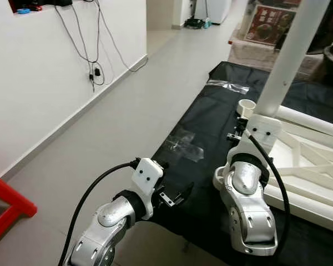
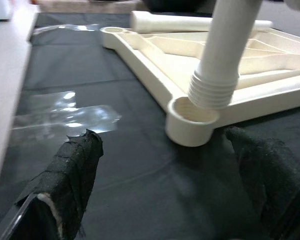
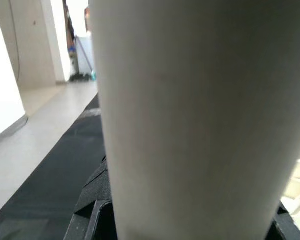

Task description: Building children table

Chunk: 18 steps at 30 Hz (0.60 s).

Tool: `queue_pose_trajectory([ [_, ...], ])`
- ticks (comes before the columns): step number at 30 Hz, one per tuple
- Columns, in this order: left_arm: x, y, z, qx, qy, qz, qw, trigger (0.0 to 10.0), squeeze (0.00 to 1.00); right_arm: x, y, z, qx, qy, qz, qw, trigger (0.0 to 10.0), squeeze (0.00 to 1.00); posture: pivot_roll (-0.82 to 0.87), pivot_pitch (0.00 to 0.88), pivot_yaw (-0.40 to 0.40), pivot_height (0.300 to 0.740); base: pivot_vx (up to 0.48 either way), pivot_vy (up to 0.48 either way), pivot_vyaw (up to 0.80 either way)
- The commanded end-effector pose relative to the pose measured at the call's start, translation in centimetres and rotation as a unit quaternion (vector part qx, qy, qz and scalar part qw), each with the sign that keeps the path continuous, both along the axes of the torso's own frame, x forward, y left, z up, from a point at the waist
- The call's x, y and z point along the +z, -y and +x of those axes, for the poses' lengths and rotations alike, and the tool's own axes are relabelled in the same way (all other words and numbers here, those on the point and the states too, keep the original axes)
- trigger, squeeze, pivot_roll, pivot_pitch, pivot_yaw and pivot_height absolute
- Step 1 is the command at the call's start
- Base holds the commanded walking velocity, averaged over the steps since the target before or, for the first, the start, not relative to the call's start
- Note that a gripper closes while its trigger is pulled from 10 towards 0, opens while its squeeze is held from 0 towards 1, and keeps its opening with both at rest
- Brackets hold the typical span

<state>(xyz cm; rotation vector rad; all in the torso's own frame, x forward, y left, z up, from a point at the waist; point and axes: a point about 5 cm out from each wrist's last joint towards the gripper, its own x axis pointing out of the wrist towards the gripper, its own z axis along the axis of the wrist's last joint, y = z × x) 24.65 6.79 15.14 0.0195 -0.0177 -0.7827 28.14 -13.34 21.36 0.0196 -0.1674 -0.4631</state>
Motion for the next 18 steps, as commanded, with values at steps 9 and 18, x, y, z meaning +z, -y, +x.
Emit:
queue_pose_trajectory([
  [9, -1.0, -0.1, 0.6, -0.002, -0.037, 0.013, 0.999, 10.0, 1.00, 1.7, -3.3, -1.0, 0.180, 0.069, 0.106, 0.976, 10.0, 0.00, 0.09, 0.058, -0.038, 0.740, 0.000, 0.000, 0.00],
  [18, -0.3, 0.4, 2.2, -0.026, -0.006, 0.054, 0.998, 10.0, 0.00, 1.0, -3.3, -1.5, 0.277, 0.062, 0.162, 0.945, 10.0, 0.00, 0.08, 0.056, -0.031, 0.740, 0.000, 0.000, 0.00],
])
